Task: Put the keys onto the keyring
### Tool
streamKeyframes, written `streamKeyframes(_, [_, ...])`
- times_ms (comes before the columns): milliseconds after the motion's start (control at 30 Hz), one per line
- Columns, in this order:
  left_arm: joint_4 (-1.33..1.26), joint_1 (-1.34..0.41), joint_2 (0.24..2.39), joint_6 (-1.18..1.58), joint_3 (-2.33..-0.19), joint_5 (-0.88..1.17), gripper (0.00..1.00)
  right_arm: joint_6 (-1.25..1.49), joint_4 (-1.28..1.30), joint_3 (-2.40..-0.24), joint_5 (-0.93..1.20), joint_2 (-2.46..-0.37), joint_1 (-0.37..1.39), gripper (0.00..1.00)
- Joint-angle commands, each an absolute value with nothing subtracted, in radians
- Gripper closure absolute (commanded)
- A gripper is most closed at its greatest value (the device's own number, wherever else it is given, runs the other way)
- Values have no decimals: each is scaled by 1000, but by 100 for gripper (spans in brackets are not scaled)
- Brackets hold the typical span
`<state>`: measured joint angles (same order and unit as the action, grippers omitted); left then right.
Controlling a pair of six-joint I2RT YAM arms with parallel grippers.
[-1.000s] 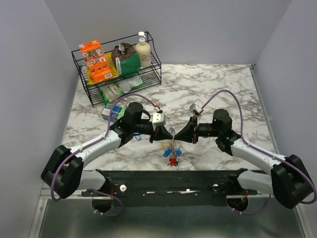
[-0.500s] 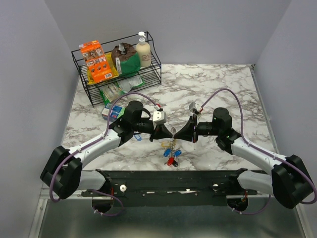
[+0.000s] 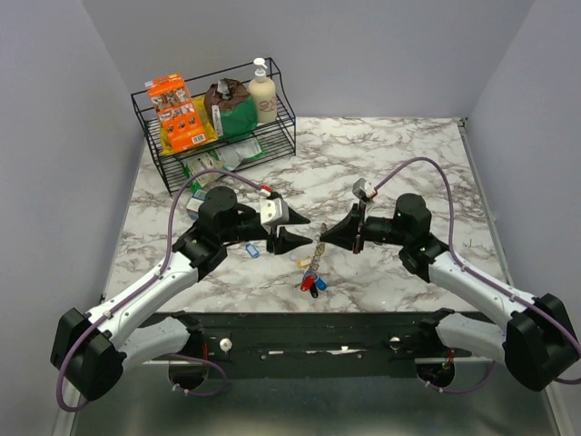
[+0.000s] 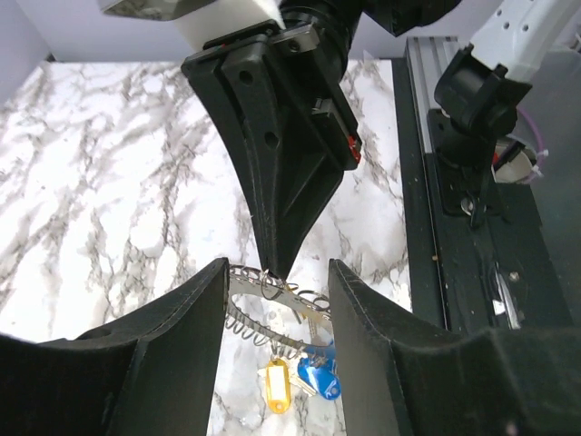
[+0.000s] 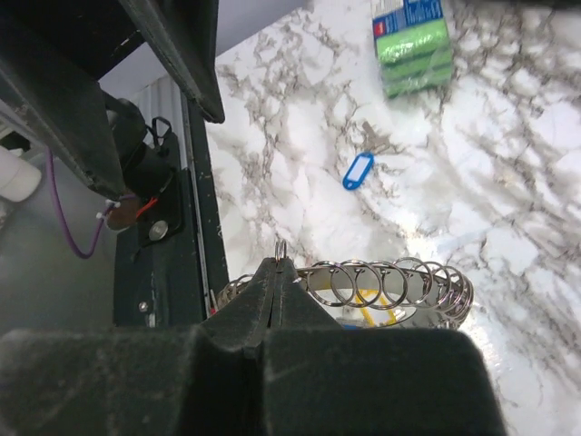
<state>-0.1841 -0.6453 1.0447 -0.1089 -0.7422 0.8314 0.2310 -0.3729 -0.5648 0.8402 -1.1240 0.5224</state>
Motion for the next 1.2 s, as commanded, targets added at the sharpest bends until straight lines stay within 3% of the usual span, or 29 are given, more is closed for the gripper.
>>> streamKeyframes(0, [-229, -643, 1005, -60, -747, 796, 43, 189, -515, -539, 801, -1031, 525, 99])
streamKeyframes(567, [-451, -627, 1045, 86, -747, 1027, 46, 173, -965, -328, 902, -812, 525, 100])
streamKeyframes(1167, [-627, -703, 1134, 195, -767, 1035, 56, 229, -1094, -281, 868, -724, 525, 100])
